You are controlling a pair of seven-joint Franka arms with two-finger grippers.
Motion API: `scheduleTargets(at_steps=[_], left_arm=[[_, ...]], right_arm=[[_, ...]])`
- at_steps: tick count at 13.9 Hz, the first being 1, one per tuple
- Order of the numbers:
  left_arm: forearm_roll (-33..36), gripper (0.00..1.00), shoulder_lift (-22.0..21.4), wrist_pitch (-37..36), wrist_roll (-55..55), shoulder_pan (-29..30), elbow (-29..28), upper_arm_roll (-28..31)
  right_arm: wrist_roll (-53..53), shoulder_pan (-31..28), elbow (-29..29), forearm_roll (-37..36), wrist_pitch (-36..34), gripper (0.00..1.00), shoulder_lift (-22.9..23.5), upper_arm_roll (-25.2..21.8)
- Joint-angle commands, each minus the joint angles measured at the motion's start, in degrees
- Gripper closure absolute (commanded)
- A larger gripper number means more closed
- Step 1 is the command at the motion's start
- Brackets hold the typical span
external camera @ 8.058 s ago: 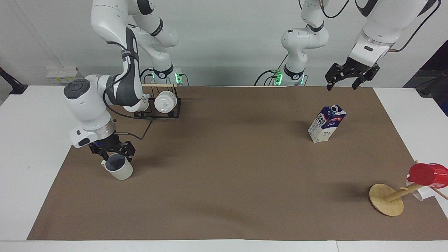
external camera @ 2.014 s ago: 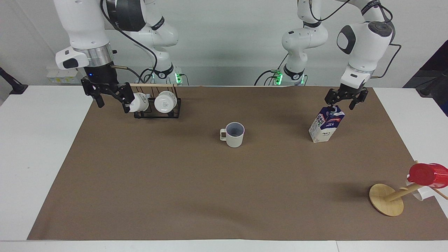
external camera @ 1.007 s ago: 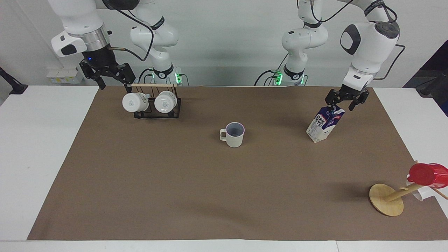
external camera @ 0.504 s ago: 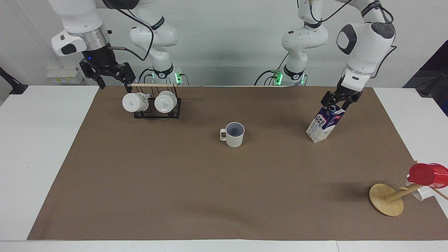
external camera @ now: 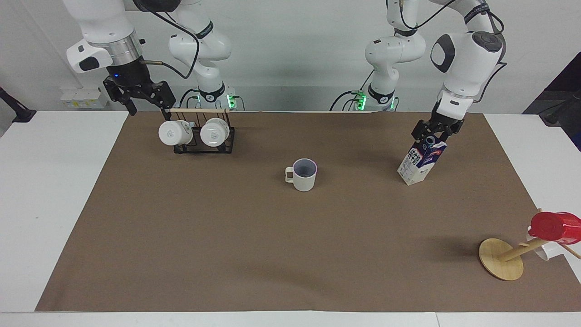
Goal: Place cup and milk on table
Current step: 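Withdraw the right gripper to rest while the left gripper holds the carton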
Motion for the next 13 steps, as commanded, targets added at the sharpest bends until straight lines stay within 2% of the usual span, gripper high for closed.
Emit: scheduleTargets(at_steps=[1, 3, 7, 11, 13], left_arm=[[1.15, 0.2, -1.8, 1.36, -0.58, -0.71, -1.92, 0.43], [1.15, 0.34, -1.8, 1.45, -0.5, -0.71, -1.92, 0.43], [1.23, 0.49, -1.8, 1.72, -0.5, -0.71, -1.92, 0.43], [1.23, 0.57, -1.71, 1.72, -0.5, -0.62, -1.92, 0.43], [1.23, 0.58, -1.62, 1.54, -0.58, -0.62, -1.57, 0.43]], right_arm=[[-1.27, -0.93, -1.44, 1.39, 0.19, 0.0, -1.27, 0.43], [-1.27, -0.93, -1.44, 1.39, 0.19, 0.0, -1.27, 0.43], [-1.27, -0.93, -1.44, 1.48, 0.19, 0.0, -1.27, 0.43], [-1.27, -0.93, -1.44, 1.39, 0.19, 0.0, -1.27, 0.43], [-1.27, -0.93, -1.44, 1.39, 0.19, 0.0, -1.27, 0.43]])
